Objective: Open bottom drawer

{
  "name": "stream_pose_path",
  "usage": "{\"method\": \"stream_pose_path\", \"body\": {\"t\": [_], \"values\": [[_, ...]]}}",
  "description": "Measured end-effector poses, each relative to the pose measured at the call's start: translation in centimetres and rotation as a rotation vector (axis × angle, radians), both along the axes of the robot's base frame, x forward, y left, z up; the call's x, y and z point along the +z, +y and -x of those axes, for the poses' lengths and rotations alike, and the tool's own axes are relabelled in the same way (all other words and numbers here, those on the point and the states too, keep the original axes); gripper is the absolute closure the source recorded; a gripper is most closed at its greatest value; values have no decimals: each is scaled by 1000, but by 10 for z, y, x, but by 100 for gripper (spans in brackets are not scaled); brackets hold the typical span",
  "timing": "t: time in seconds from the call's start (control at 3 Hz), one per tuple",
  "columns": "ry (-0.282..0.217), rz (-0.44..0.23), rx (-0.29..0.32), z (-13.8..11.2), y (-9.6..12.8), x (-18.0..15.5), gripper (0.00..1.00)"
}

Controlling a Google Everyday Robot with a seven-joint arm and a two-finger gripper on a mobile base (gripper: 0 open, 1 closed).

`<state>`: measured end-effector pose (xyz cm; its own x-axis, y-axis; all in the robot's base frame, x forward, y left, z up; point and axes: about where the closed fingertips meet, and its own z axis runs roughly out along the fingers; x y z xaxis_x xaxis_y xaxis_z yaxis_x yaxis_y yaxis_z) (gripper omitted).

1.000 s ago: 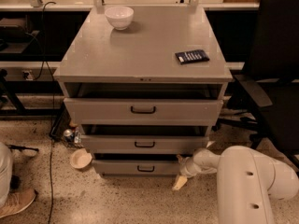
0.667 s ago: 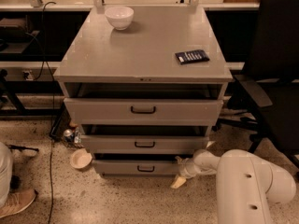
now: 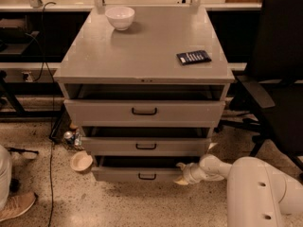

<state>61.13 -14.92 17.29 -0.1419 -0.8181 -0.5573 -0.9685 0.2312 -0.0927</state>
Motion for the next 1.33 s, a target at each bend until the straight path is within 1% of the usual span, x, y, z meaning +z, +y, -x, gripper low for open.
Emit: {"method": "stream_pose_path", "body": {"t": [0.33, 0.67, 1.0, 1.33], "values": [[0, 0, 0, 0, 0, 9, 86], [-1, 0, 0, 0, 0, 13, 100], [-1, 0, 0, 0, 0, 14, 100], [0, 0, 0, 0, 0, 14, 83]]}}
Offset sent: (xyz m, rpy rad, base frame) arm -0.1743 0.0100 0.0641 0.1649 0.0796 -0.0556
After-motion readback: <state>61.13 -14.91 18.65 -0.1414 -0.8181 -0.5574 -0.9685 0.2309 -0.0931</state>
